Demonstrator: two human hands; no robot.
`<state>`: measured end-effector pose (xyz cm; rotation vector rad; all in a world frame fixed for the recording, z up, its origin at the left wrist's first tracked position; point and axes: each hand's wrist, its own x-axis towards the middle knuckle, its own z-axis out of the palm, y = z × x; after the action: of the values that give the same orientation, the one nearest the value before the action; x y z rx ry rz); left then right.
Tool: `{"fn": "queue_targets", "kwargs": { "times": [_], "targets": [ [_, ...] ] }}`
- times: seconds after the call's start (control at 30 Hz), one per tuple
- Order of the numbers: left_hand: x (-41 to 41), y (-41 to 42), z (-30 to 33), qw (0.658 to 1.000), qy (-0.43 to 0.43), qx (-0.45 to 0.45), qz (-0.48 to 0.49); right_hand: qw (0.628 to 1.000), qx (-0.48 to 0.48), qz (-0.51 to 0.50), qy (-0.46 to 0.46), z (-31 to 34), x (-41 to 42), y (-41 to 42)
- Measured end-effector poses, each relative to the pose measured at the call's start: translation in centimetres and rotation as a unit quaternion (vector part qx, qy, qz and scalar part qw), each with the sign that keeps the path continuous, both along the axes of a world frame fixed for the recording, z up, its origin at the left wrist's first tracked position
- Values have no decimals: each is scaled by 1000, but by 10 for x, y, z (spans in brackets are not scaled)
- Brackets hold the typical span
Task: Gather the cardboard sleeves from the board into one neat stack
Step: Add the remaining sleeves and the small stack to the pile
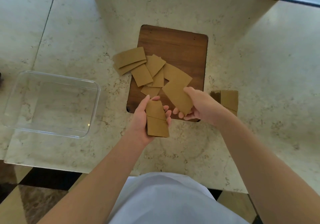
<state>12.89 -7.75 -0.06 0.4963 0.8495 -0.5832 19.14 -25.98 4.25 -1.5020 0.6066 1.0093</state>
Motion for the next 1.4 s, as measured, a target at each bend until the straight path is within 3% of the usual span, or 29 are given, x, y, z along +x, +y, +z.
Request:
{"fn": "queue_targets", "kwargs": {
  "times": [0.13,0.33,0.57,0.73,0.9,1.03,1.13,1.3,1.4],
  "targets": [
    [-9,-2,5,1000,-22,-9,-10,982,190,-19,1,7,-32,-10],
    [-16,0,9,996,-62,34,-62,968,253,4,-4,6,-52,-11],
    [-23,5,13,988,-106,65,-94,982,127,119,-76,12,-52,-3],
    [-21,9,12,991,-90,71,-64,980,48,152,-118,13,-51,1],
    [-24,10,14,994,-100,23,-41,986,-71,79,-132,8,-47,0],
    [-29,8,13,990,-120,13,-73,962,-121,0,-243,6,-42,-5],
    [-28,7,13,991,-104,0,-85,943,-107,11,-314,9,-37,-4],
    [-22,9,13,986,-106,-44,-123,952,-31,130,-276,18,-25,5],
    [-15,3,15,981,-122,-56,-144,944,-45,191,-265,15,-24,24]
  ]
}}
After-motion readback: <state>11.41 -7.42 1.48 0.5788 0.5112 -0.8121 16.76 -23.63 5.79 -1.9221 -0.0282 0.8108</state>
